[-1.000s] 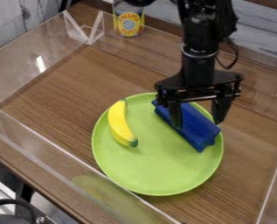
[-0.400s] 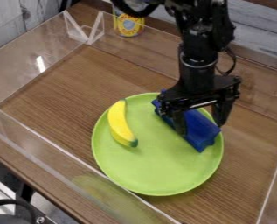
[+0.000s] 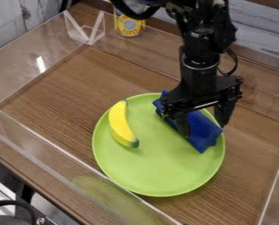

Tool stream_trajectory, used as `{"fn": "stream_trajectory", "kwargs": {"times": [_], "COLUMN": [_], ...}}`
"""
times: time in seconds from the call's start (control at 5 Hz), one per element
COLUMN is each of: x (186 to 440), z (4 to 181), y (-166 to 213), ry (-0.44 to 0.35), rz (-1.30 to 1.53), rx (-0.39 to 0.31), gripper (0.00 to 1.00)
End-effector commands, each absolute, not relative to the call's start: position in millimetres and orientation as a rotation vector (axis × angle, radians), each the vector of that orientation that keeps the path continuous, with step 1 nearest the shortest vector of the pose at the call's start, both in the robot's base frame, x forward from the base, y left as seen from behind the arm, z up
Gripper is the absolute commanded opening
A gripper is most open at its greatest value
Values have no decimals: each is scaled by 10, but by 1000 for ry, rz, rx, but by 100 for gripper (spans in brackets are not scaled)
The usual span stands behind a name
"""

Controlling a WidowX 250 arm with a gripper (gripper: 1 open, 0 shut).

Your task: Put the blue object in the green plate

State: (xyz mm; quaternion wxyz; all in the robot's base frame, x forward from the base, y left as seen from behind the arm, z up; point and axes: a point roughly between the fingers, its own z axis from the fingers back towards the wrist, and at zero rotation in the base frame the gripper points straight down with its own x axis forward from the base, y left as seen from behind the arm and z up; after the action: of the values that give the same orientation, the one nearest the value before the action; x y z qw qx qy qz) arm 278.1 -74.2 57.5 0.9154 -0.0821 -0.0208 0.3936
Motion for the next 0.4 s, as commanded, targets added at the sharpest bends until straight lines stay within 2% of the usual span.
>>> {"fn": "stream_trajectory", "kwargs": {"times": [0.0, 0.2], "x": [2812, 2816], "z": [630, 623], "y": [-784, -792], "ry": [-65, -65], "rz": [807, 810], "rx": [-187, -188], "gripper": [100, 100]}}
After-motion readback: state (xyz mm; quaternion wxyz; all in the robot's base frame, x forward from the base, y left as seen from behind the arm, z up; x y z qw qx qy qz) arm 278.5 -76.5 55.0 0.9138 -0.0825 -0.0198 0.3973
